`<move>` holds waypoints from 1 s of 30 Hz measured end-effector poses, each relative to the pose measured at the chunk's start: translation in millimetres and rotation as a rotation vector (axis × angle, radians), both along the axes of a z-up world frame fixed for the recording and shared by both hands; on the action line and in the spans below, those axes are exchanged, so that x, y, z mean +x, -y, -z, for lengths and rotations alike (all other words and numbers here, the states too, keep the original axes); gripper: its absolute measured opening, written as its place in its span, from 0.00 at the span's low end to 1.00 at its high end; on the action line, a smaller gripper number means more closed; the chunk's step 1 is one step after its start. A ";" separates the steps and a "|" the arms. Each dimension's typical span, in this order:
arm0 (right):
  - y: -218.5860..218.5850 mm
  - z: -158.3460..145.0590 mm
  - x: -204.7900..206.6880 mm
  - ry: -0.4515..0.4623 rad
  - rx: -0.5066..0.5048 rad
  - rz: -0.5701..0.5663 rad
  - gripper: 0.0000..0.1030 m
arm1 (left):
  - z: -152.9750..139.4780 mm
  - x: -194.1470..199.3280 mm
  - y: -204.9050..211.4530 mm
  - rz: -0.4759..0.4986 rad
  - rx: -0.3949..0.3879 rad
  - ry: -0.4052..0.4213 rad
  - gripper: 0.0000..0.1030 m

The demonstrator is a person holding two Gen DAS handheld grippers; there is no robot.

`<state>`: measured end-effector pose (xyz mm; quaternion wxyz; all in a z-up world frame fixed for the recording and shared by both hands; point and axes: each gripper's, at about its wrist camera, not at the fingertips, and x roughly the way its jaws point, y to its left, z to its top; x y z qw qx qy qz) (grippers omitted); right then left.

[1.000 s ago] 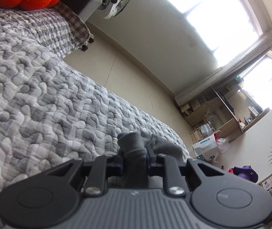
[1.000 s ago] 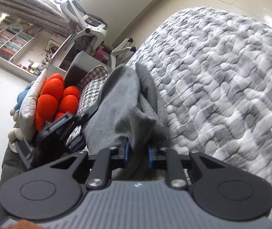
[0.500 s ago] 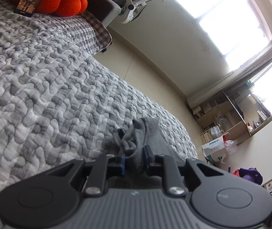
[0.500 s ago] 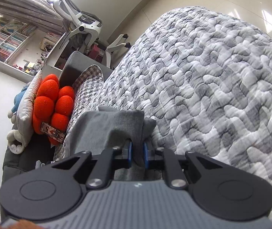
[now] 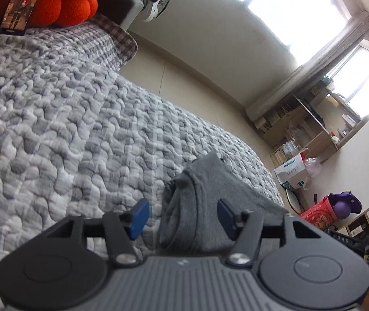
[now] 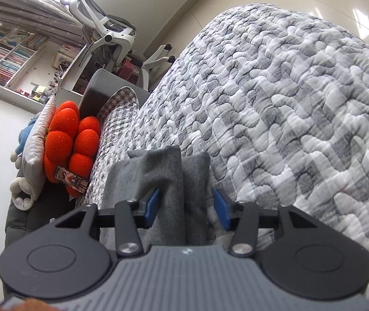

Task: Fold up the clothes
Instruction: 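Open both grippers and release the shirt end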

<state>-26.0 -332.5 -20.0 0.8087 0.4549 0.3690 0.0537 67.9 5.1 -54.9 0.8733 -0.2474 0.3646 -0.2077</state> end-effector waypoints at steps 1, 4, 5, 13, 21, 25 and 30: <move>0.9 -0.8 -1.8 0.004 0.005 0.001 0.54 | -0.7 4.0 -1.5 0.013 -0.019 -0.001 0.66; 1.3 -3.4 -7.0 0.013 0.011 -0.006 0.58 | 0.7 19.5 -2.7 0.056 -0.070 -0.023 0.69; -0.2 -3.9 -8.1 0.015 0.009 -0.013 0.58 | 3.5 24.8 -0.2 0.072 -0.078 -0.034 0.69; -18.3 4.2 -1.2 0.035 -0.035 -0.065 0.57 | 27.4 50.5 37.7 0.176 -0.069 -0.084 0.65; -23.8 -8.1 2.5 0.115 -0.078 -0.074 0.24 | 22.4 53.5 55.1 0.177 -0.069 -0.025 0.62; -15.4 -12.0 2.3 0.111 -0.086 -0.047 0.24 | 20.6 55.1 60.6 0.197 -0.068 -0.030 0.62; -0.8 8.4 14.5 0.051 -0.030 -0.012 0.24 | 26.7 58.4 58.8 0.213 -0.067 -0.060 0.62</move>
